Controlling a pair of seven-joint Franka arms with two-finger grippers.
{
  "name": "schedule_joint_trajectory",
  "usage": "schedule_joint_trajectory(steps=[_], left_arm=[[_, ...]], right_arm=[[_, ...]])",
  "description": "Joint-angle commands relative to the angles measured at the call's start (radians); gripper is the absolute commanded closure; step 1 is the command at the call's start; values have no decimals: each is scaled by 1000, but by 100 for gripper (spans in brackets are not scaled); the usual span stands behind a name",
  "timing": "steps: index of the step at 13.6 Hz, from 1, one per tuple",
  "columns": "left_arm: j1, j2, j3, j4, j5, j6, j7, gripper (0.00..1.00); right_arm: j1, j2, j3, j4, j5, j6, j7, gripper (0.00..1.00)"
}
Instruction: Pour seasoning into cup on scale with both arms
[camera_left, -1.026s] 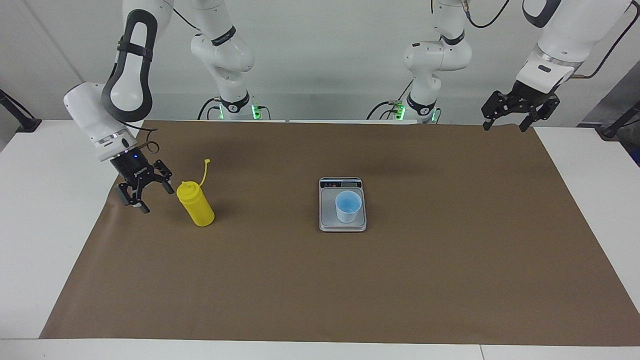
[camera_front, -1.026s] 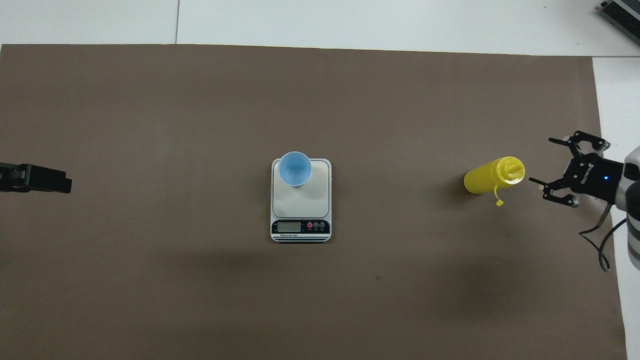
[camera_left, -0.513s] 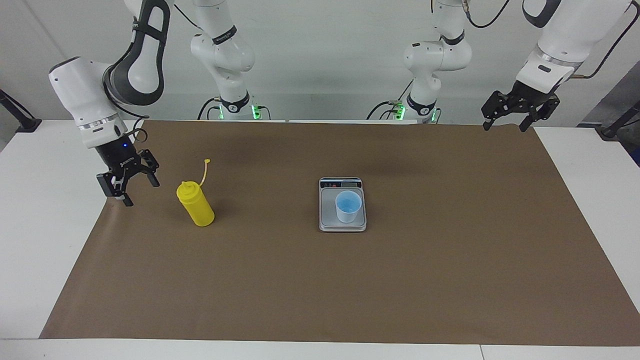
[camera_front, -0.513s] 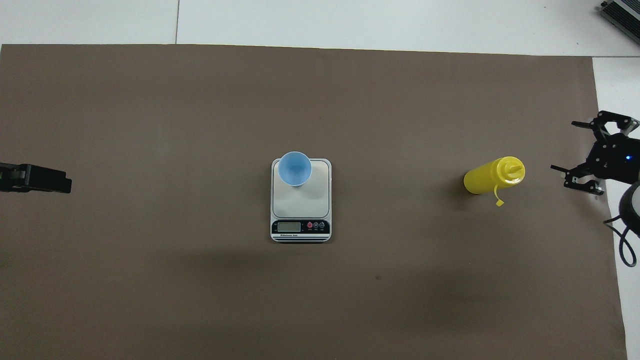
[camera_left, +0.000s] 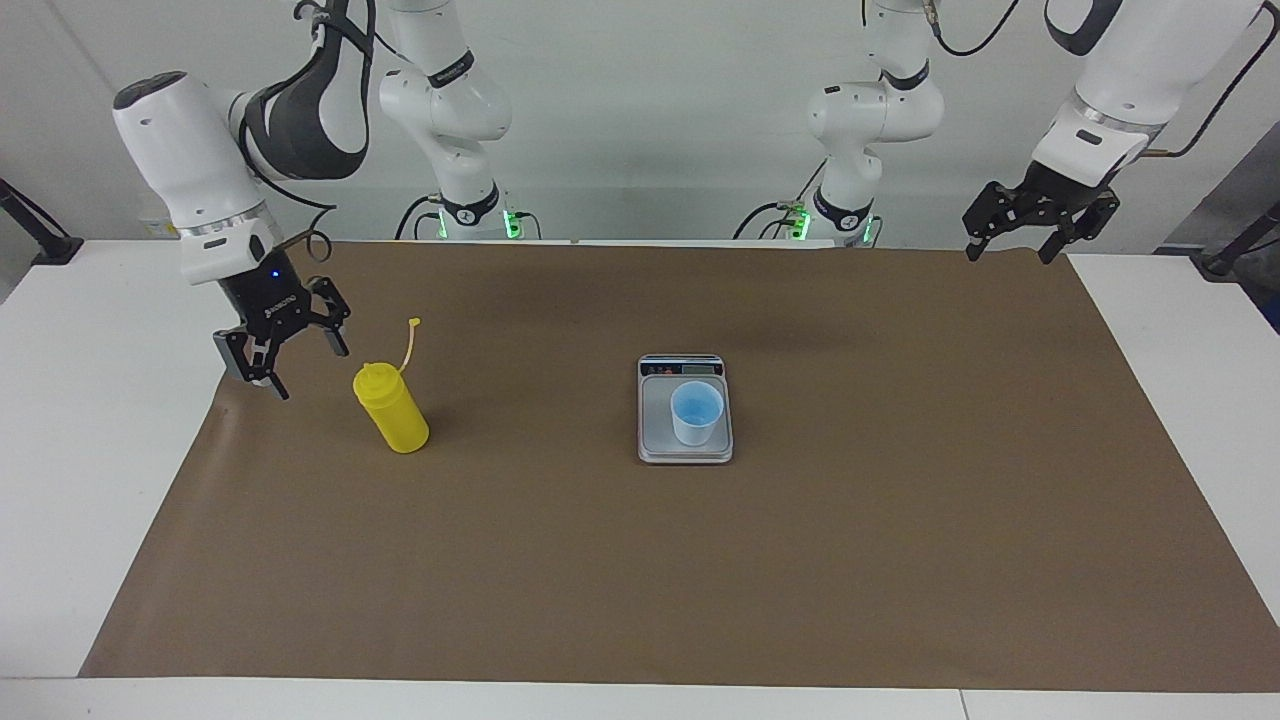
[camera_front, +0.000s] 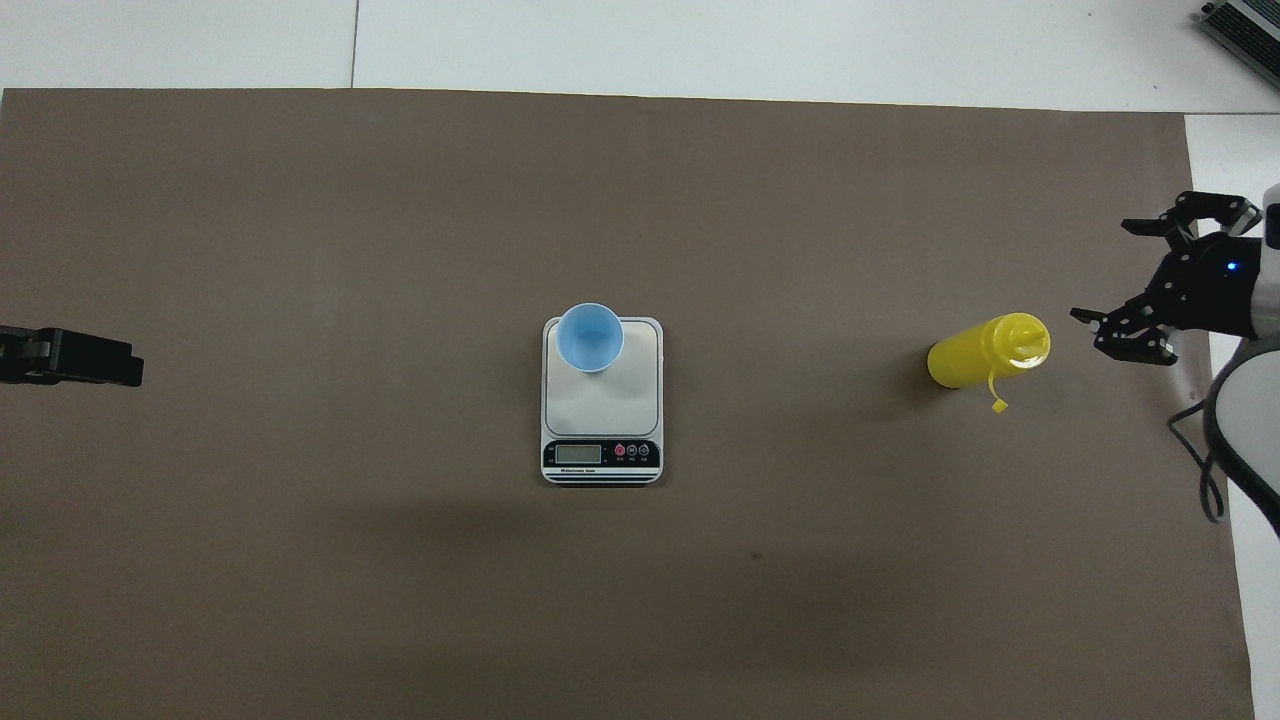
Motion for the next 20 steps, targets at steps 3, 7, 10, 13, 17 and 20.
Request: schedule_joint_trajectory(steps=[3, 7, 10, 13, 17, 20], left_arm=[[6, -12, -3, -15, 2, -5, 10, 0], [6, -12, -3, -15, 2, -5, 10, 0], [6, -12, -3, -15, 2, -5, 10, 0], [6, -12, -3, -15, 2, -5, 10, 0], [6, -12, -3, -15, 2, -5, 10, 0], [6, -12, -3, -15, 2, -5, 10, 0]], right_arm=[[66, 1, 5, 53, -32, -102, 266, 0], [149, -11, 5, 76, -139, -130, 479, 0], [192, -11, 6, 122, -171, -207, 712, 0], [252, -13, 6, 135, -263, -241, 934, 0], [292, 1, 9, 226, -346, -352, 1189, 0], [289, 16, 8, 286, -345, -417, 1334, 0]])
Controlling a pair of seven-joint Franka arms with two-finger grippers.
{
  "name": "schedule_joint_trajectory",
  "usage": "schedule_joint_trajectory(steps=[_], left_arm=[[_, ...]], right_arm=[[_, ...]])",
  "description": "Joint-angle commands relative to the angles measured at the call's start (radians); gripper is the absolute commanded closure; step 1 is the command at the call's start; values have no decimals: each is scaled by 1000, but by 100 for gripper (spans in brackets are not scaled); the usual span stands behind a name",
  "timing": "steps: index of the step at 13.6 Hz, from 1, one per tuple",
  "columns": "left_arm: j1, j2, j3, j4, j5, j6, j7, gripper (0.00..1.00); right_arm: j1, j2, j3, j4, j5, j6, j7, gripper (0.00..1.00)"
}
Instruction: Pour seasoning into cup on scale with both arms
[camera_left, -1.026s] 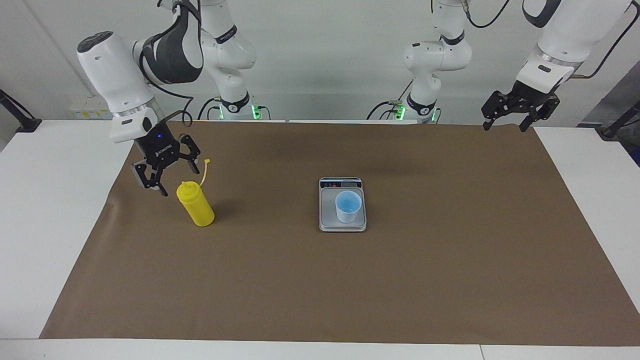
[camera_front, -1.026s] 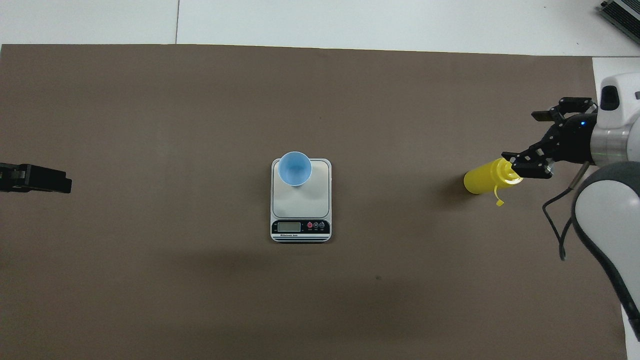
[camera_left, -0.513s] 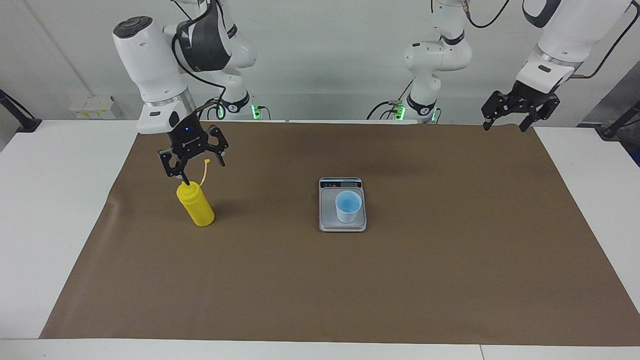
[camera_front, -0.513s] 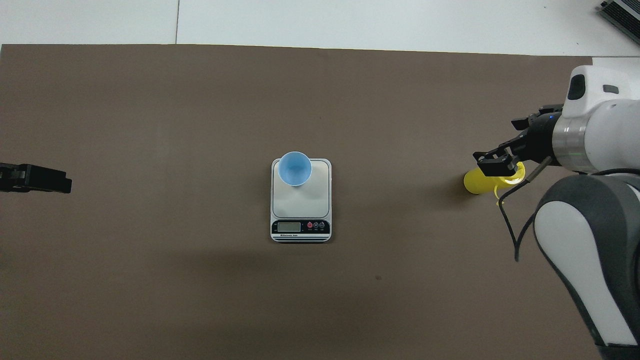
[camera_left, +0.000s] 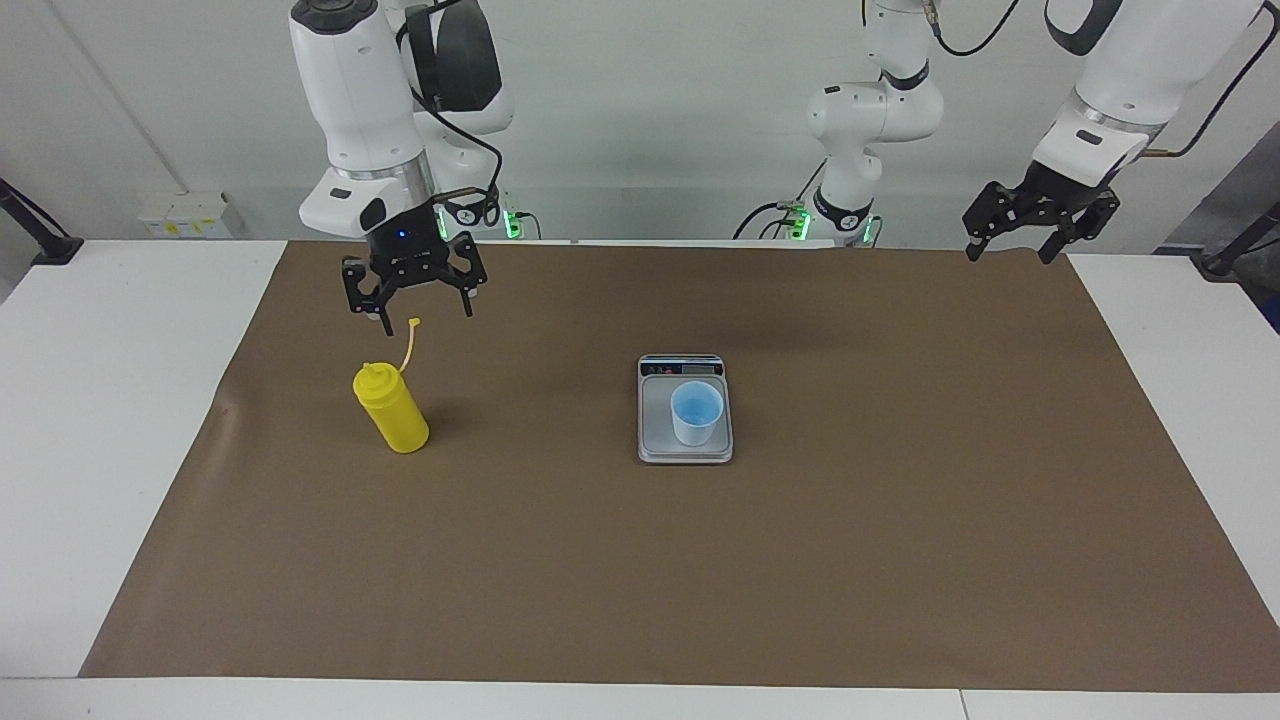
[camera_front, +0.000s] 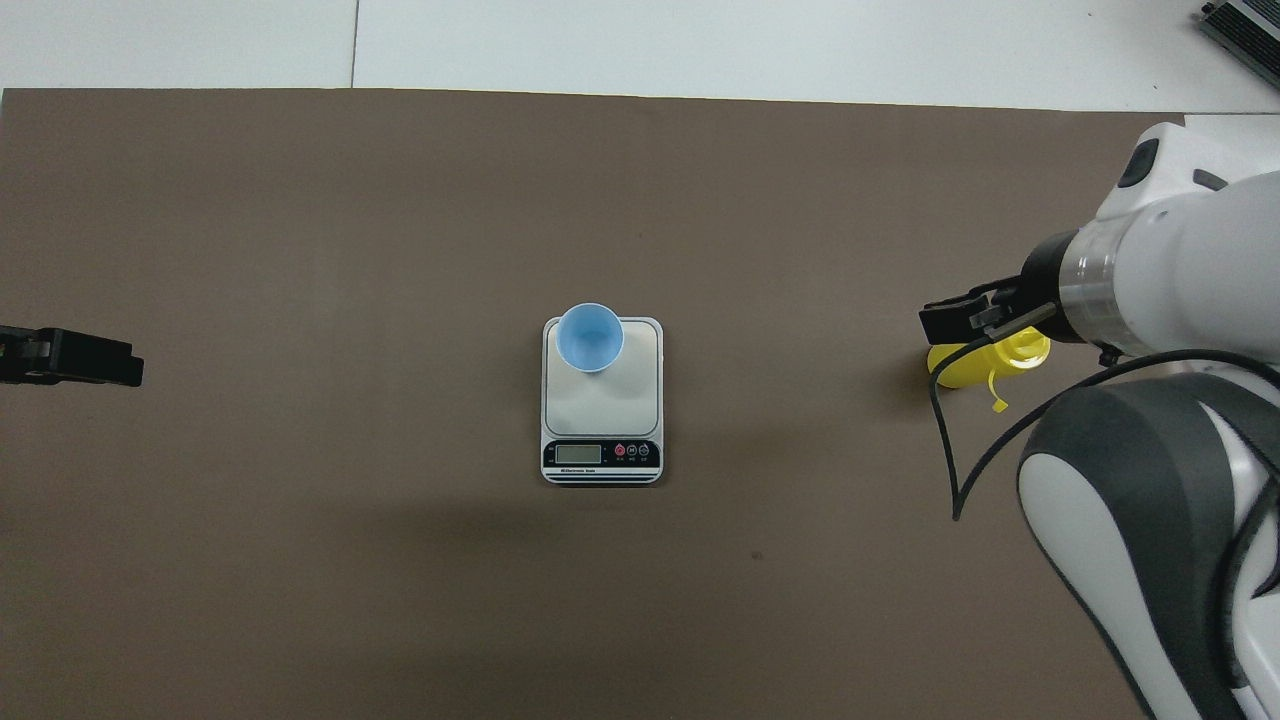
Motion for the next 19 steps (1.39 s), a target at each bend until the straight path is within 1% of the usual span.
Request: schedule_joint_trajectory(steps=[1, 3, 6, 8, 12, 15, 19], left_arm=[[6, -12, -1, -15, 2, -5, 10, 0], [6, -12, -3, -15, 2, -5, 10, 0], [6, -12, -3, -15, 2, -5, 10, 0], [6, -12, -1, -15, 2, -5, 10, 0], [6, -12, -3, -15, 2, -5, 10, 0], [6, -12, -1, -15, 2, -5, 10, 0], [6, -12, -1, -15, 2, -5, 10, 0]], right_arm=[[-13, 28, 3, 81, -18, -83, 108, 0], [-24, 37, 3, 144, -12, -177, 150, 0], [-27, 46, -2, 205, 5, -275, 274, 0], [-33, 71, -7, 259, 11, -330, 285, 0], [-84, 60, -7, 230, 54, -347, 288, 0], [-86, 30, -7, 161, 56, -332, 288, 0], [-84, 22, -8, 144, 51, -309, 283, 0]])
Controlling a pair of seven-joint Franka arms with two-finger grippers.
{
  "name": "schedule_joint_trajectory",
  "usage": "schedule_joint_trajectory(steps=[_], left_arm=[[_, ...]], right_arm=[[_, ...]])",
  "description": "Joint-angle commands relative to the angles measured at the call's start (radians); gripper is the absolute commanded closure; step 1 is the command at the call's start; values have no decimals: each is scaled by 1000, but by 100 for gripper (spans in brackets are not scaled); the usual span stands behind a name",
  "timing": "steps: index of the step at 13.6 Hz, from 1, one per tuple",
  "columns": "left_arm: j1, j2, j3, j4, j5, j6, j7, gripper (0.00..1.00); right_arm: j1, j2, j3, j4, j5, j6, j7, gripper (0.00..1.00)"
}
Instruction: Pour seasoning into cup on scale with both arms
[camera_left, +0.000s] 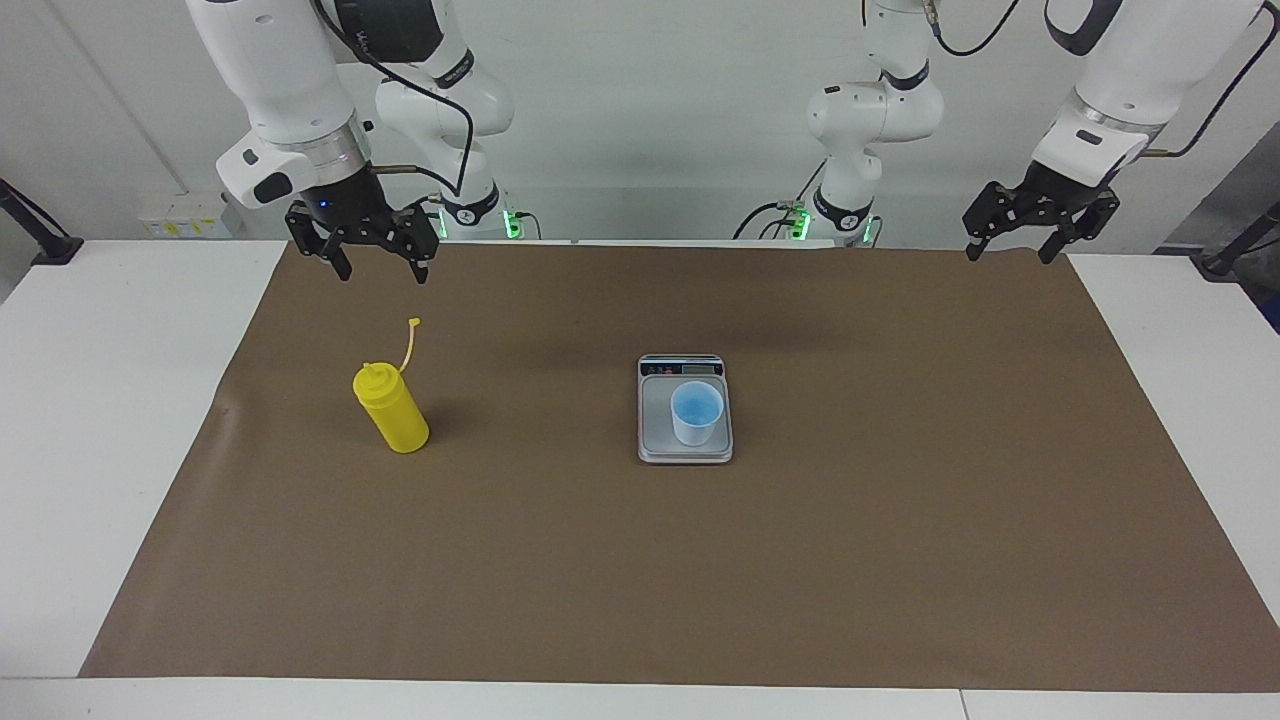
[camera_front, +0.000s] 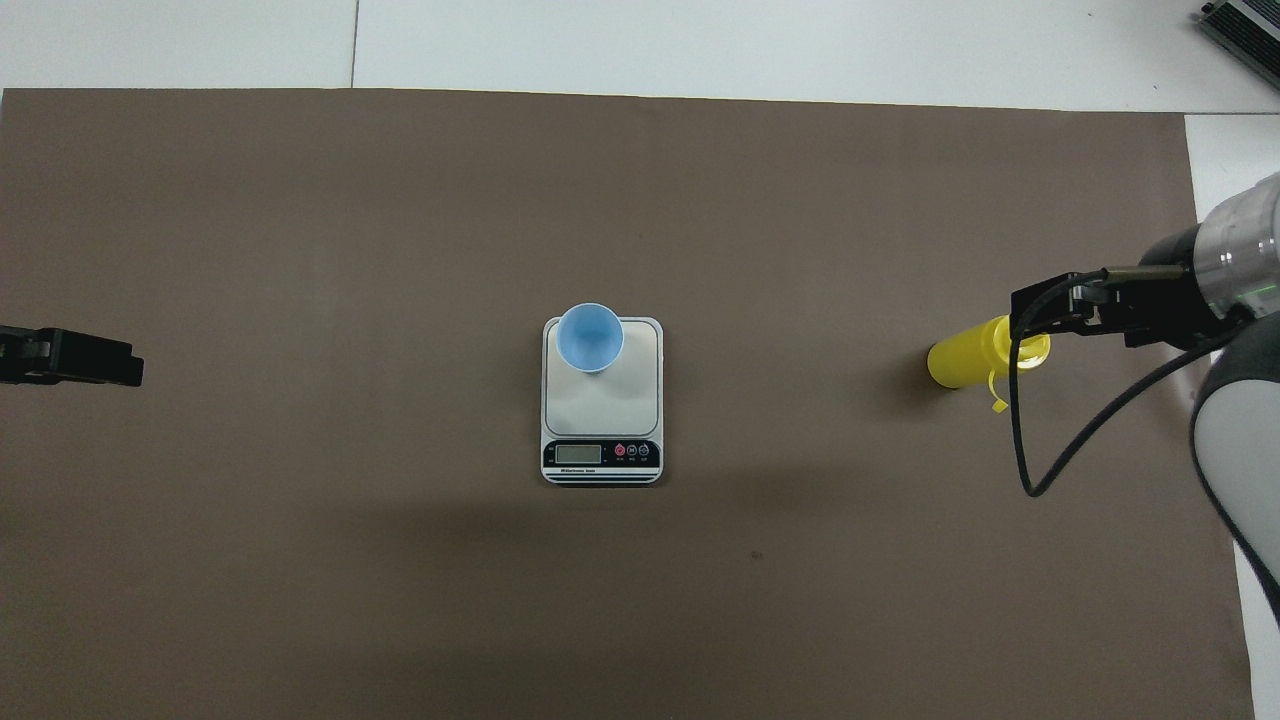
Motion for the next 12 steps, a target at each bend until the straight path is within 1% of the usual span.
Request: schedule_joint_trajectory(steps=[1, 4, 12], left_arm=[[6, -12, -3, -15, 2, -5, 10, 0], [6, -12, -3, -15, 2, -5, 10, 0], [6, -12, -3, -15, 2, -5, 10, 0]], right_arm=[[-6, -29, 5, -38, 7, 30, 11, 0], [-3, -38, 3, -57, -16, 46, 8, 0], [2, -40, 5, -58, -37, 38, 5, 0]])
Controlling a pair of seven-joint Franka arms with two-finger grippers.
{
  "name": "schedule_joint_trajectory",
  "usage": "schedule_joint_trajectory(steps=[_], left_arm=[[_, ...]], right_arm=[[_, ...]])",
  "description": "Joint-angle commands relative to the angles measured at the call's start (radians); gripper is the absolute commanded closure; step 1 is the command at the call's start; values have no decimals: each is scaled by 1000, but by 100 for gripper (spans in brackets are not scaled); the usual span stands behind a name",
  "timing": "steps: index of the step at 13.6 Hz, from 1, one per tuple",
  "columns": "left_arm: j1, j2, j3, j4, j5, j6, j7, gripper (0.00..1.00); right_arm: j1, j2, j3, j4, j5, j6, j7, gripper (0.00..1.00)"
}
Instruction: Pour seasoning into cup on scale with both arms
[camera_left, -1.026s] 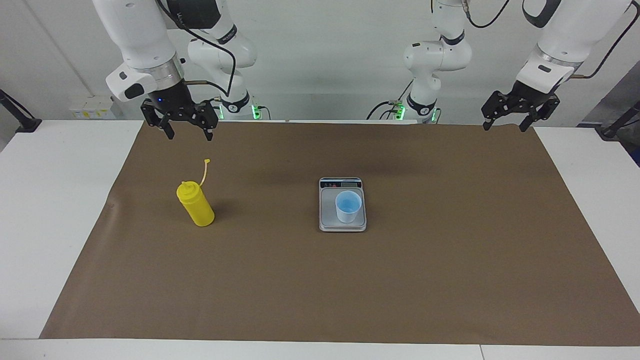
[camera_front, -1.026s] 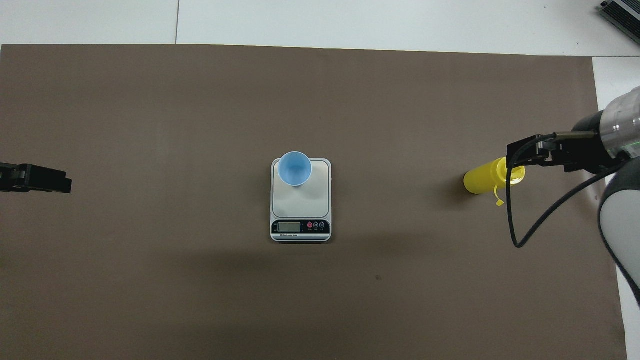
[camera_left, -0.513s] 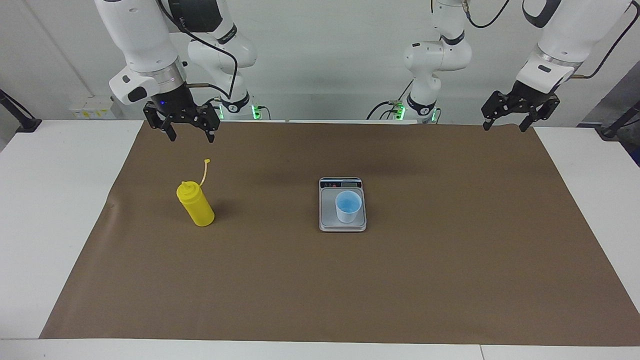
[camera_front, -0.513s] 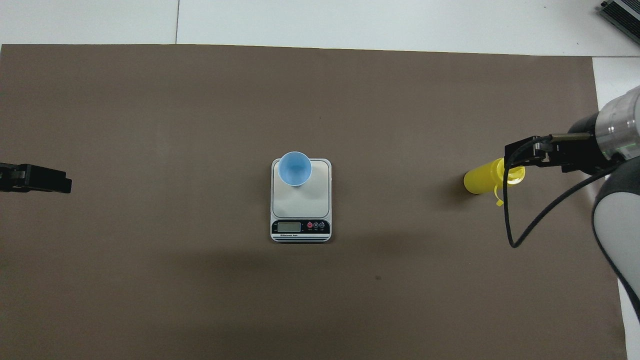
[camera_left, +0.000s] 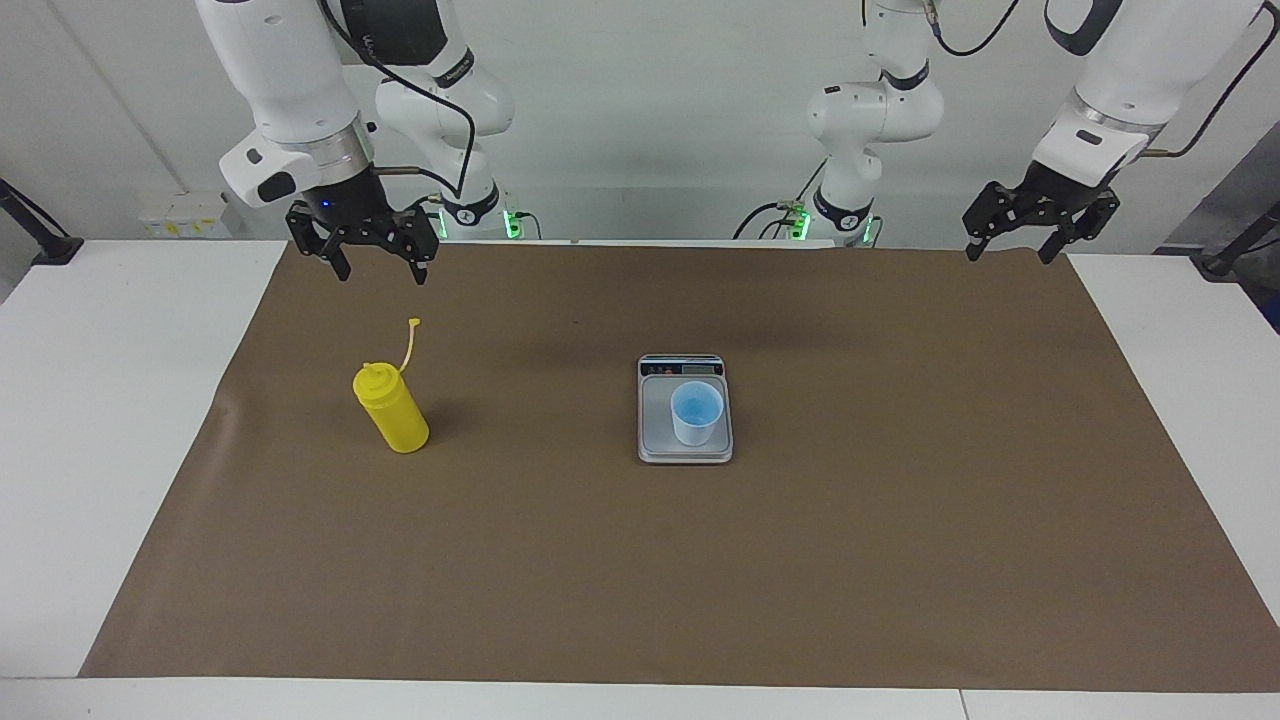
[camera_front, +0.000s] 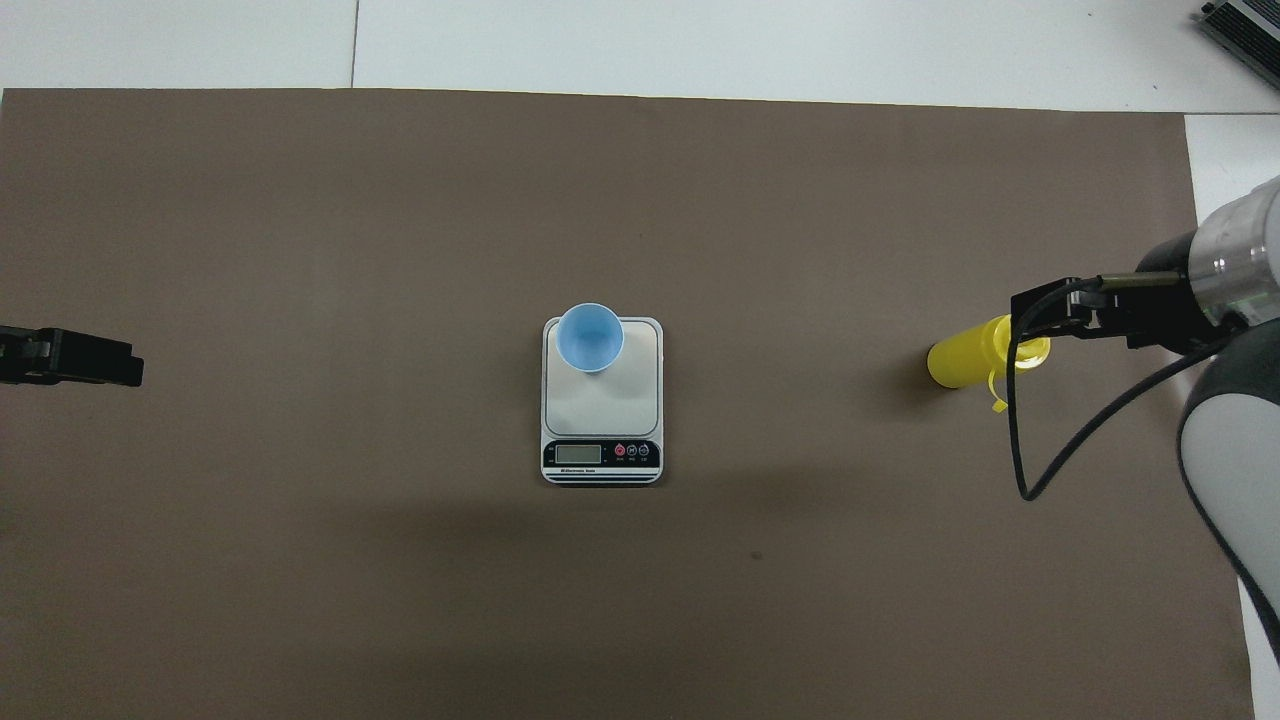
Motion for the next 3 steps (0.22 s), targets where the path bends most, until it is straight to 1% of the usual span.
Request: schedule_joint_trajectory(steps=[1, 3], left_arm=[[6, -12, -3, -15, 2, -5, 10, 0], [6, -12, -3, -15, 2, -5, 10, 0]], right_arm=[[-1, -26, 3, -33, -19, 19, 5, 0], [-1, -26, 5, -32, -18, 22, 7, 0]])
